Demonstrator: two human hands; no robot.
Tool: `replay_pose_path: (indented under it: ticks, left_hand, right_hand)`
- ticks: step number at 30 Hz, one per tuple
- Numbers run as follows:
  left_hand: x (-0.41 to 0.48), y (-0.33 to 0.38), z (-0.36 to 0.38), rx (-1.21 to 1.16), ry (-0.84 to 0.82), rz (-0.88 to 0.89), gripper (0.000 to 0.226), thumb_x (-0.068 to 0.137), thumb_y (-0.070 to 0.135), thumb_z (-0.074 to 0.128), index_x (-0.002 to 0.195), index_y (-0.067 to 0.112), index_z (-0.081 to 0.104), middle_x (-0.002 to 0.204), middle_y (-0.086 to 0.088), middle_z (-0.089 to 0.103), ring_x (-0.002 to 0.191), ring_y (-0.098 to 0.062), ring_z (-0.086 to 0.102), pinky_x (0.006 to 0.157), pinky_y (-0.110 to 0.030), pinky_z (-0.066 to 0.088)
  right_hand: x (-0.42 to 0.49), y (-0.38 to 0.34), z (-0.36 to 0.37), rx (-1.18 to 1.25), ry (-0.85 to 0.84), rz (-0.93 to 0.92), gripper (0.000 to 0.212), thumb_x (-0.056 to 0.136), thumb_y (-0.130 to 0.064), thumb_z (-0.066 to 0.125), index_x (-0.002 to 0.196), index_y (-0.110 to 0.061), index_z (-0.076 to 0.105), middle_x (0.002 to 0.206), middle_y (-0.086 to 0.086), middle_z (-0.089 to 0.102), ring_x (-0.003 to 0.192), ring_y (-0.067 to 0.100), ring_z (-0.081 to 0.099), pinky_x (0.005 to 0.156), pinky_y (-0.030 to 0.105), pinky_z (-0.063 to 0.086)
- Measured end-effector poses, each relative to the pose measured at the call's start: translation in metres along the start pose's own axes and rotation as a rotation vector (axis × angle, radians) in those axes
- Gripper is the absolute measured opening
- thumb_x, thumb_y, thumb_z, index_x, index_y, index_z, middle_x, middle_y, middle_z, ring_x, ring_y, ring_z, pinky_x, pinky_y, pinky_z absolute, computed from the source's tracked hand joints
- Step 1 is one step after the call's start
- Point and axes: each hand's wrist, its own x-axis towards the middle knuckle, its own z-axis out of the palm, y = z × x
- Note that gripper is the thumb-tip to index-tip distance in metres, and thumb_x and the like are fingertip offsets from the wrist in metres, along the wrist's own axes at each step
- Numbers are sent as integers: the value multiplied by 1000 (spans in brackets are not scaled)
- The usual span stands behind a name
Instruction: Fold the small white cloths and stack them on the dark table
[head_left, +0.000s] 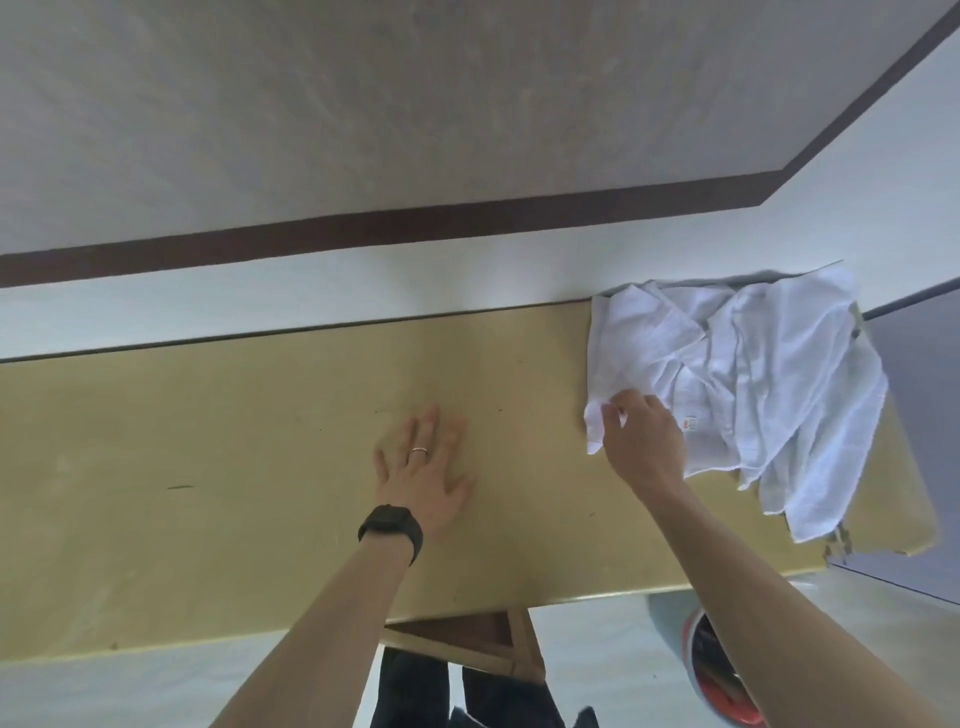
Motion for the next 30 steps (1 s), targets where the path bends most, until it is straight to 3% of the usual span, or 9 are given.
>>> replay_pose_path:
  ticks: [4, 5, 7, 10, 15, 19, 25, 28, 30]
  left_hand:
    - [0, 1, -10, -28, -62, 7, 76, 96, 54, 42, 151, 50, -10, 159, 15, -28, 149, -18, -19, 119, -59, 0]
    - [0, 5, -17, -52, -89, 0, 77, 95, 49, 46, 153, 46, -4, 161, 11, -23, 150, -20, -15, 120, -58, 4]
    - [-5, 20, -38, -157, -90, -5, 71, 94, 42, 51, 155, 35, 15, 165, -3, 6, 150, -26, 6, 119, -50, 17]
    - [-29, 49, -69, -358, 99, 144, 59, 92, 39, 58, 145, 27, 37, 147, -3, 42, 136, -24, 36, 109, -40, 34]
    - [-101, 80, -113, -538, 223, 418, 58, 82, 54, 68, 133, 36, 47, 136, 17, 46, 125, -5, 40, 106, -30, 33]
    - [-145, 75, -139, -554, 320, 479, 55, 80, 62, 65, 127, 39, 49, 129, 21, 51, 115, -3, 45, 96, -26, 38]
    - [-170, 27, -172, -618, 477, 481, 8, 94, 44, 57, 97, 38, 62, 106, 23, 62, 98, -2, 54, 83, -24, 44]
    - [-182, -4, -181, -624, 498, 501, 8, 89, 37, 57, 87, 42, 51, 98, 23, 65, 90, -2, 57, 77, -29, 49]
    - [-191, -23, -186, -648, 499, 506, 9, 85, 37, 57, 89, 39, 49, 91, 20, 64, 87, -4, 59, 76, -34, 52]
  right_hand:
    - [-22, -9, -28, 312, 119, 10, 15, 98, -31, 54, 100, -23, 67, 93, -4, 63, 91, 18, 62, 75, 25, 36]
    - [-31, -16, -41, 400, 150, 20, 12, 97, -31, 57, 99, -26, 67, 89, -7, 65, 88, 12, 63, 72, 18, 38]
    - [-52, -31, -67, 521, 166, 35, 9, 97, -32, 59, 100, -30, 66, 82, -12, 68, 77, -1, 62, 65, 7, 39]
    - [-82, -51, -102, 654, 122, -21, 13, 97, -28, 59, 107, -34, 63, 81, -7, 70, 71, -1, 64, 67, 16, 45]
    - [-134, -88, -143, 881, 11, -58, 20, 97, -11, 57, 103, -23, 73, 94, 1, 75, 91, 19, 71, 87, 35, 57]
    - [-183, -121, -157, 875, 0, -102, 24, 96, -11, 58, 105, -24, 75, 96, -5, 76, 91, 19, 72, 89, 35, 57]
    - [-240, -163, -160, 853, -41, -201, 37, 85, 3, 63, 108, -24, 74, 93, -9, 77, 92, 3, 70, 77, 12, 51]
    - [-253, -176, -147, 690, 2, -254, 33, 83, -14, 75, 106, -37, 71, 93, -17, 75, 93, 1, 69, 85, 21, 53]
    - [-262, -184, -136, 595, 75, -319, 28, 80, -22, 80, 101, -37, 71, 88, -22, 73, 89, -1, 68, 84, 15, 50]
